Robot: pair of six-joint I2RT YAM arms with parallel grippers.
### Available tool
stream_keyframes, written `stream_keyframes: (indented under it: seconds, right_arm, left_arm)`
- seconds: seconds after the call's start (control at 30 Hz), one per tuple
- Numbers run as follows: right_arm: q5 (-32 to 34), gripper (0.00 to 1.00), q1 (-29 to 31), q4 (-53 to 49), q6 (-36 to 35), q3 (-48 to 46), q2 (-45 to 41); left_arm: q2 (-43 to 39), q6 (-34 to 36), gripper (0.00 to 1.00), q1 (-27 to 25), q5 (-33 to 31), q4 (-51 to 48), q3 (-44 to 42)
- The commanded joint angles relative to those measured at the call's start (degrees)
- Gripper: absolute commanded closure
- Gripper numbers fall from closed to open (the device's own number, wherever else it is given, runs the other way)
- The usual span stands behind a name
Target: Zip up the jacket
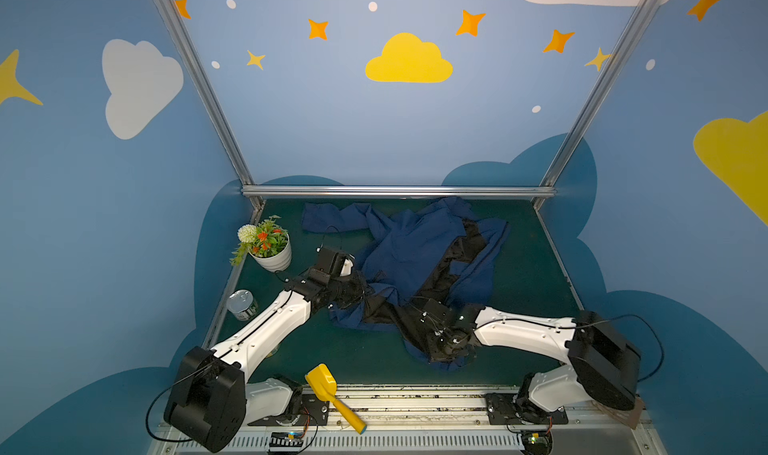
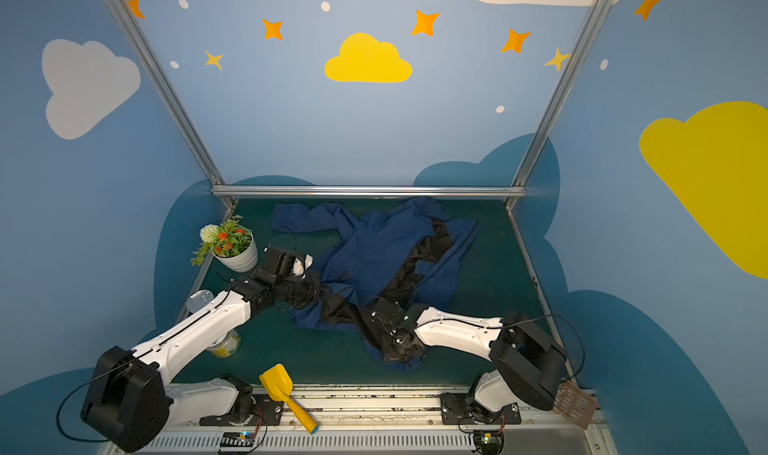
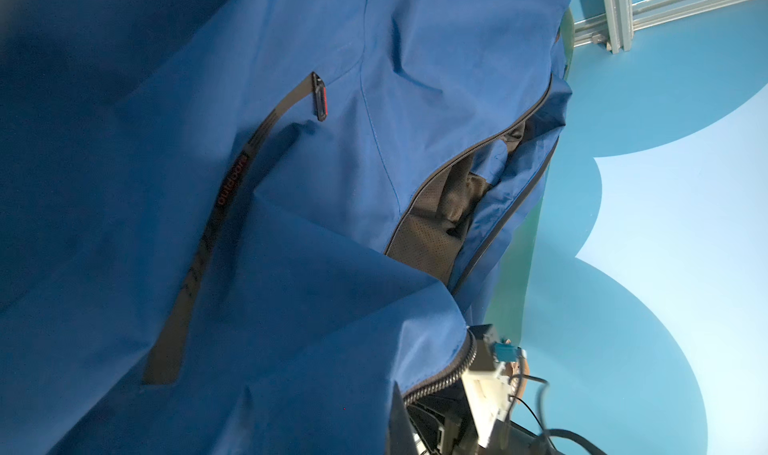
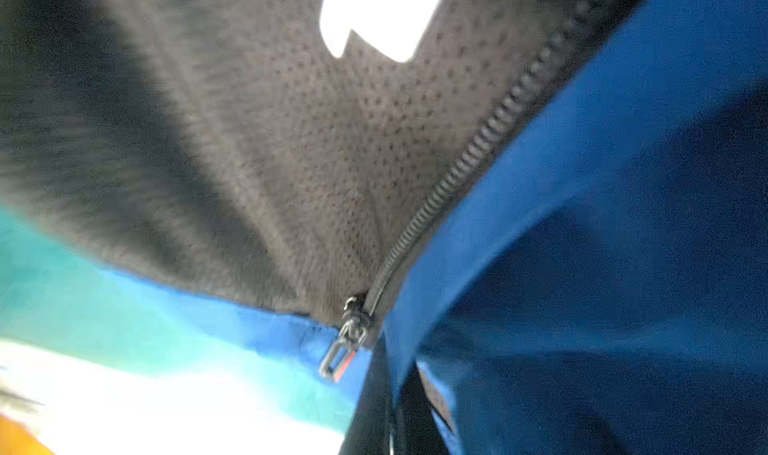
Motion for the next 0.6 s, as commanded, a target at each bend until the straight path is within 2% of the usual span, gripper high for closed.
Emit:
stream_keyframes:
  seconds: [0.0, 0.13, 0.3, 0.43, 0.57]
  right_arm:
    - [1.9, 1.0, -0.8, 4.5, -3.4, -1.8, -9.6]
    - [0.7, 1.0, -3.8, 10.7, -5.5, -6.9, -21.2]
    - [0.3, 1.0, -7.3, 17.0, -10.5, -11.7, -33.2]
    - [0.9, 1.0, -9.0, 20.6, -13.9, -12.8, -38.0]
    - [-2.5, 1.0, -10.1, 24.5, -15.0, -11.4, -38.7]
  left_arm:
    - [-1.5, -1.1, 0.97, -1.7, 1.3, 4.5, 0.4]
    - [-2.7, -1.8, 0.97, -4.6, 2.6, 15.8, -1.2]
    - [-4.7, -4.7, 0.97, -9.2, -0.5, 38.3, -7.7]
    - [-3.5, -4.5, 0.97, -11.7, -2.7, 49.1, -10.1]
    - [-1.1, 1.0, 0.97, -15.4, -2.0, 57.6, -10.5]
